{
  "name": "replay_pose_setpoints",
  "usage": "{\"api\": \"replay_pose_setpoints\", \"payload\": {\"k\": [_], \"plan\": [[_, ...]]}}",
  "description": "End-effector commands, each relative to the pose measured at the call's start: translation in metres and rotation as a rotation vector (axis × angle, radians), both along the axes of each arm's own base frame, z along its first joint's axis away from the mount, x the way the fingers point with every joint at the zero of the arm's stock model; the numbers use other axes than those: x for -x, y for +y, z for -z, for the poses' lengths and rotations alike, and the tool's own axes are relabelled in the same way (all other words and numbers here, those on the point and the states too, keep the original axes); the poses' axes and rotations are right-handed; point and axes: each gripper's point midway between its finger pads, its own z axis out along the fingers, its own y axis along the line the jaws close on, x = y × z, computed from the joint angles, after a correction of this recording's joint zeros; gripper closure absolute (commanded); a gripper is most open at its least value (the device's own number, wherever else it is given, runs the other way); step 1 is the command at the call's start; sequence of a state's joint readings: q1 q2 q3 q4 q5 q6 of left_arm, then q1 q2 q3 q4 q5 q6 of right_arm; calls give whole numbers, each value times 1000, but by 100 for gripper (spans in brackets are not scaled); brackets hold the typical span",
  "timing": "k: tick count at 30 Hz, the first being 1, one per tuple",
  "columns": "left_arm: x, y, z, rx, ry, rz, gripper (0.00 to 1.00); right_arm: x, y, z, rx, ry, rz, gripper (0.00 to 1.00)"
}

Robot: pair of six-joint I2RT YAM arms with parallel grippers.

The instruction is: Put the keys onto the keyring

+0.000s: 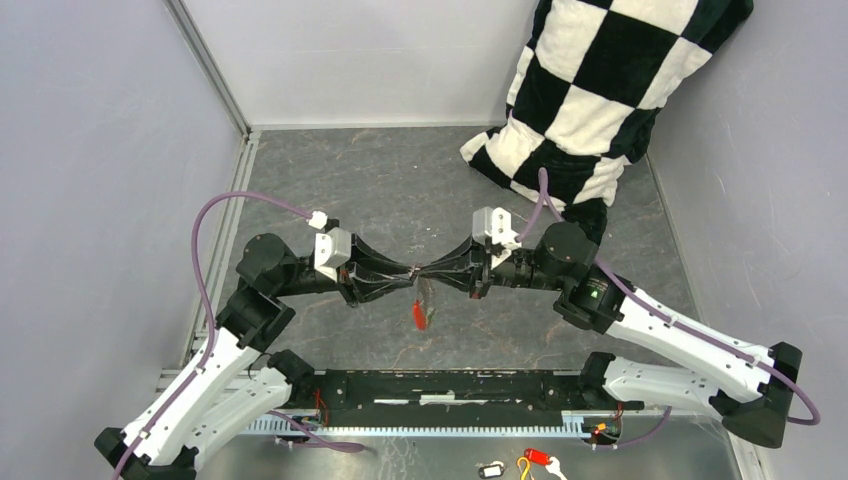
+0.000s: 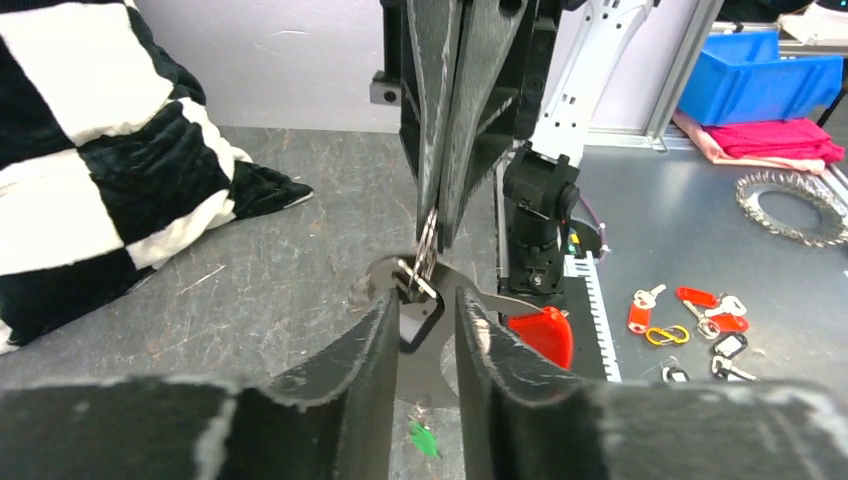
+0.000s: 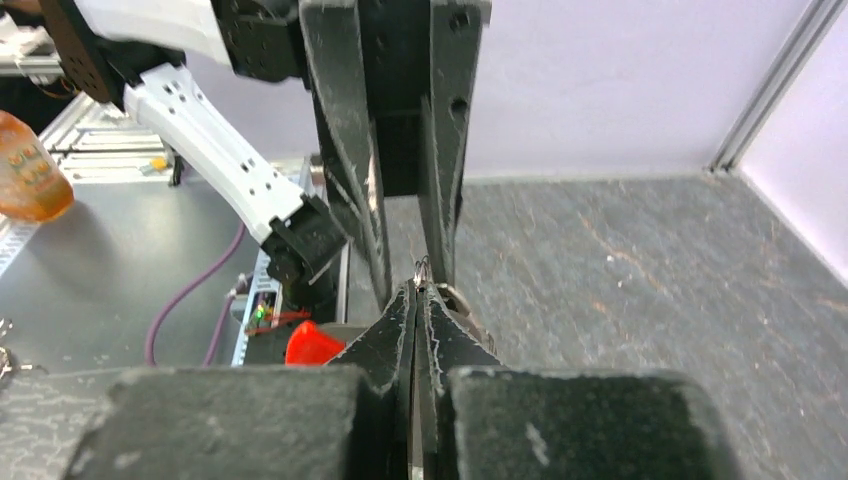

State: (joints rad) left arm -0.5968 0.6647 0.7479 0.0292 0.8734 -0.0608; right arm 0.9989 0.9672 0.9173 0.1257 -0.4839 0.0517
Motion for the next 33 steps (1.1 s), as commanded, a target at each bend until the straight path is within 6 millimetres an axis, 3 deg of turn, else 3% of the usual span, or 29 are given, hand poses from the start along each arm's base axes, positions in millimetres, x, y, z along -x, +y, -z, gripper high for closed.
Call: {"api": "replay_pose_setpoints", "payload": {"k": [1,4,7,13,16,23,27,33], "plan": [[16,2,-18,20,-8,70,61,11,-6,-48,-185,-69,-43,100],[16,3,-17,7,-33,67,52,12,-8,-48,-208,-62,-45,100],[8,6,-21,2,-67,8,51,14,-9,-48,-215,-60,-53,100],[-22,19,-41,17,-206,-196,45,14,-12,-44,-211,-54,-48,100],[-11,20,-48,29,-275,-155,41,12,-9,-40,-187,-39,-46,100],[28,13,-37,0,-287,92,38,10,-1,-34,-129,-21,-71,100],[24,11,-33,-15,-281,91,39,14,1,-35,-125,-28,-99,100],[10,8,-23,-50,-261,49,52,17,3,-37,-117,-33,-123,100]]}}
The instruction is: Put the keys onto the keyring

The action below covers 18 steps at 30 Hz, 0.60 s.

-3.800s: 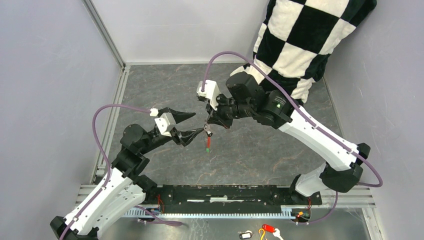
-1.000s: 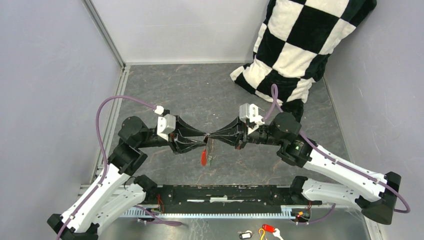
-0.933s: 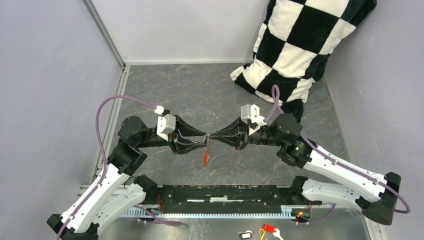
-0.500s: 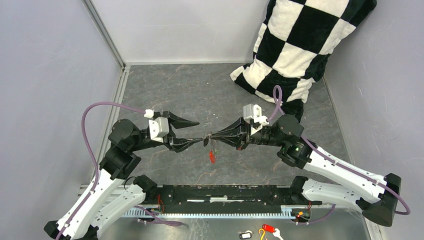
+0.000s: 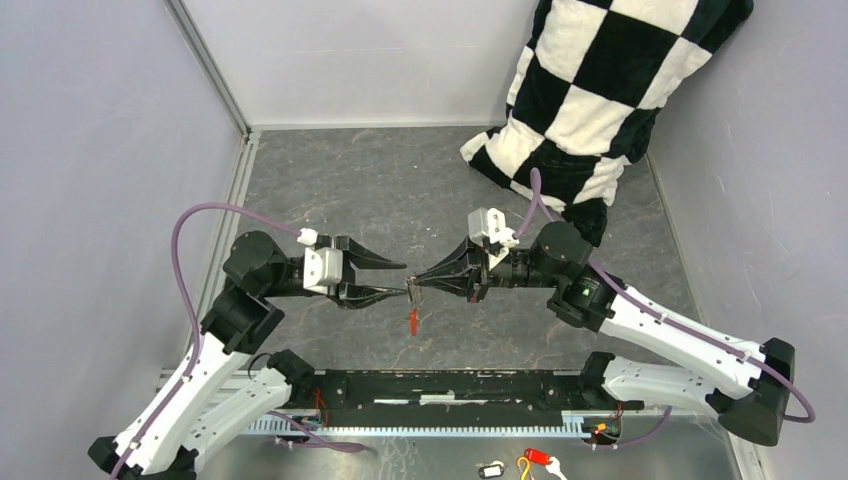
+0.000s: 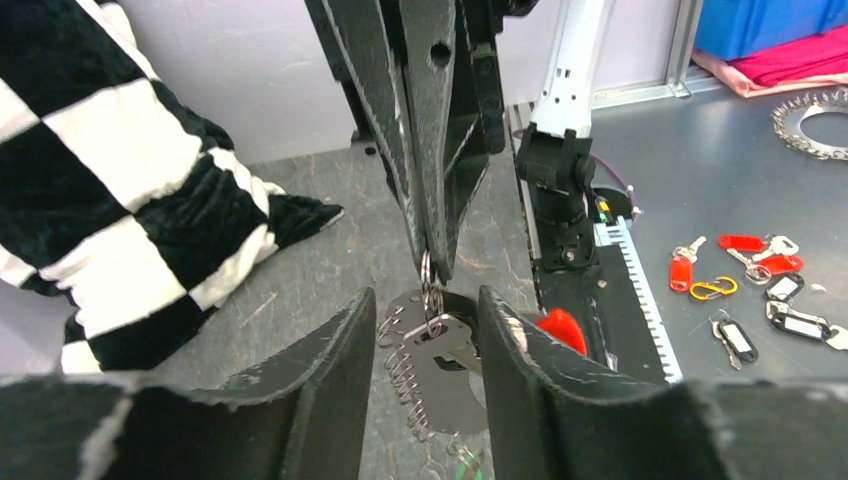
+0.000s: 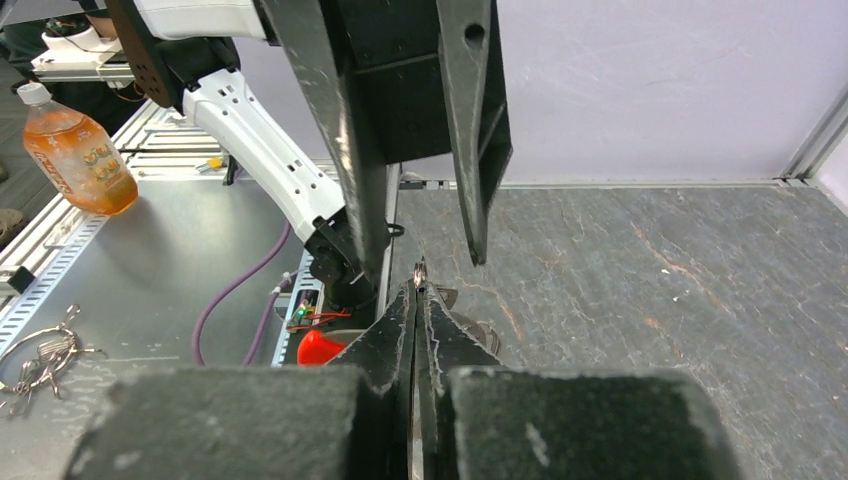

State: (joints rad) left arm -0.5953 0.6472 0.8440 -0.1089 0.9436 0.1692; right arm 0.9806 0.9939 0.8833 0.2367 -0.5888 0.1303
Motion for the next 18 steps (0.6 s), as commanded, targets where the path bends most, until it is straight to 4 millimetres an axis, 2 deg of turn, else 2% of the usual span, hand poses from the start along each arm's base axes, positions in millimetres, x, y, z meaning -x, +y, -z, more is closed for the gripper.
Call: {"api": "replay_pose_setpoints", "payload": {"k": [1,4,7,13,18], "plan": [[-4,0,-2,-21,-45,-2,53,6,-3,-39,-83,-70,-28,100],[-4,-1,0,-25,-39,4,58,7,-2,-40,-87,-71,-34,100],[-7,-2,-4,-13,-43,-8,68,8,-1,-39,-87,-66,-43,100],[0,-2,-10,5,-30,20,72,6,0,-39,-84,-63,-38,100],[2,-2,-8,-1,-27,37,86,5,-1,-39,-81,-62,-29,100]]}}
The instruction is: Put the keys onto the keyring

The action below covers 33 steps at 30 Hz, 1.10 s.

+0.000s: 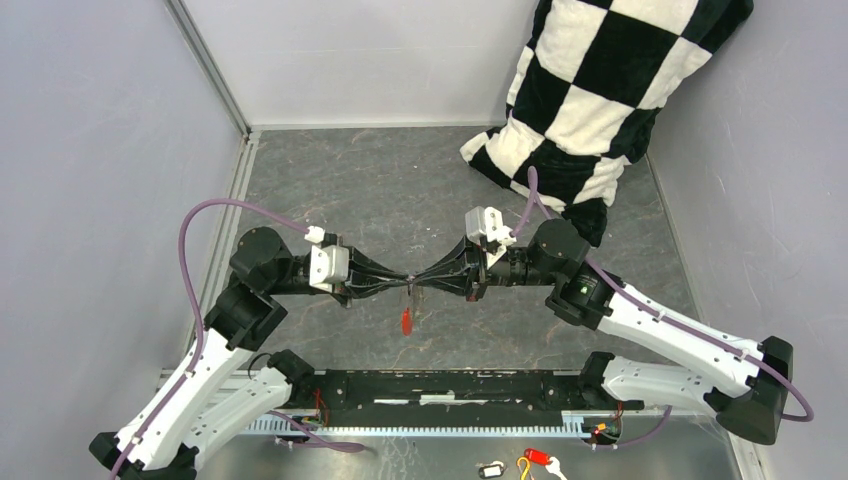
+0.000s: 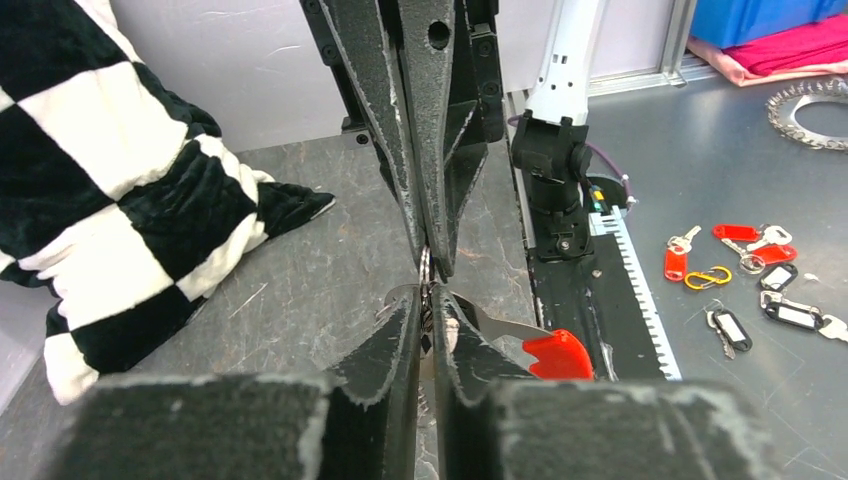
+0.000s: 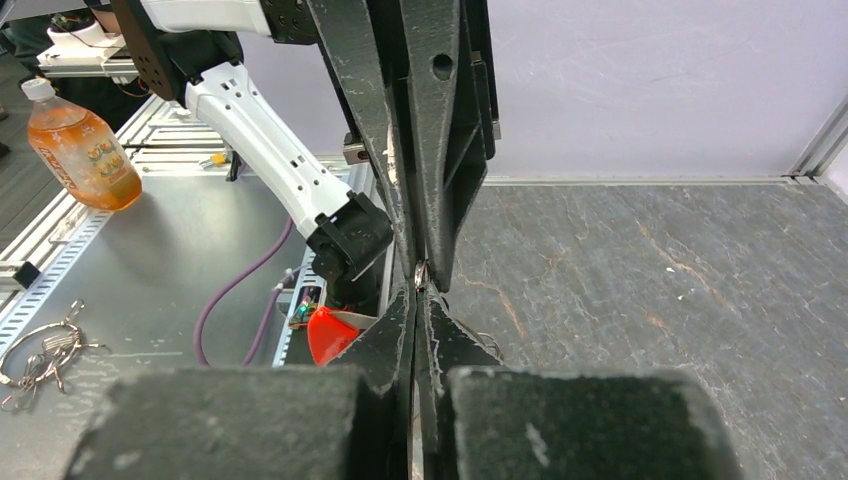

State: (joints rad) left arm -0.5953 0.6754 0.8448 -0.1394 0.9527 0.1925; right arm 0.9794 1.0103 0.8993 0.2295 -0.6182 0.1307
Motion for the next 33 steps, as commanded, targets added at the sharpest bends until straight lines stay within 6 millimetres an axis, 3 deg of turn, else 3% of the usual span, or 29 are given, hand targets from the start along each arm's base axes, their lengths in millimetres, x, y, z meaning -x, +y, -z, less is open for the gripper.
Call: {"api": "replay_pose_setpoints", "payload": {"k": [1,3,6,8,12,17,24,33], "plan": [[6,1,-17,28,-54,28,91,2,-4,-40,-91,-63,1,100],[3,1,-14,17,-61,17,97,2,-5,-41,-91,-64,3,100],[2,1,-13,14,-59,14,98,3,-5,-41,-79,-63,2,100],[2,0,-13,16,-56,16,98,1,-4,-36,-40,-53,3,93],[0,0,-7,-17,-46,15,98,-7,-4,-33,90,-39,35,67],[-6,2,0,-48,-55,-17,98,-14,-8,-19,335,-38,27,57],[-13,3,5,-75,-59,-47,98,-21,-11,1,506,-35,15,58],[-22,2,19,-131,-17,-67,98,-24,-4,7,517,-27,1,60]]}}
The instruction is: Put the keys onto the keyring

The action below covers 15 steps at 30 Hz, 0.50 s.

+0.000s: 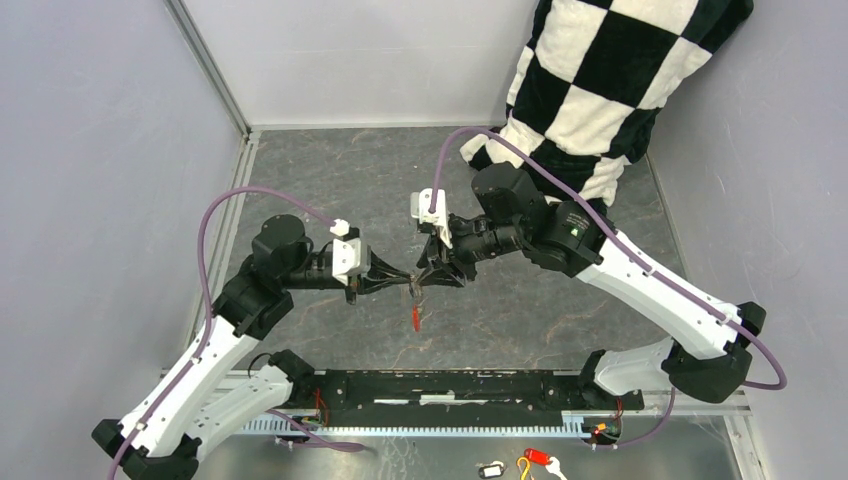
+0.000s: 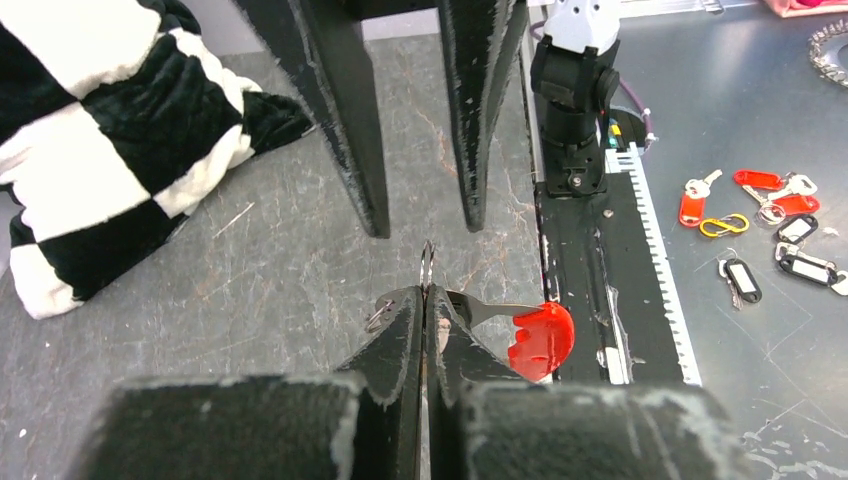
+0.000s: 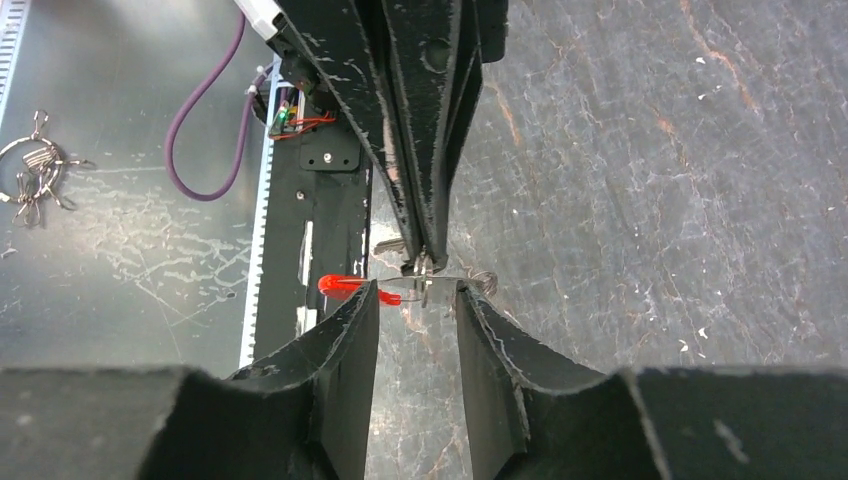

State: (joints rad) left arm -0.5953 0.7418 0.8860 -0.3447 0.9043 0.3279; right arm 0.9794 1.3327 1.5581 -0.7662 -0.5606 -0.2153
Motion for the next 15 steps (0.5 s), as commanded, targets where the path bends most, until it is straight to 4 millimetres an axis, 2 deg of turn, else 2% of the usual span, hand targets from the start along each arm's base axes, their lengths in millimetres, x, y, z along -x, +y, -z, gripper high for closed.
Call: {"api": "replay_pose_setpoints", "payload": {"k": [1,15], "plan": [[-8,1,-15,4,-71,-23,98,-2,0,-13,-25,-35,-4,61],[-7,0,-17,14,-66,-17,98,-3,12,1,-42,-9,-13,68]]}}
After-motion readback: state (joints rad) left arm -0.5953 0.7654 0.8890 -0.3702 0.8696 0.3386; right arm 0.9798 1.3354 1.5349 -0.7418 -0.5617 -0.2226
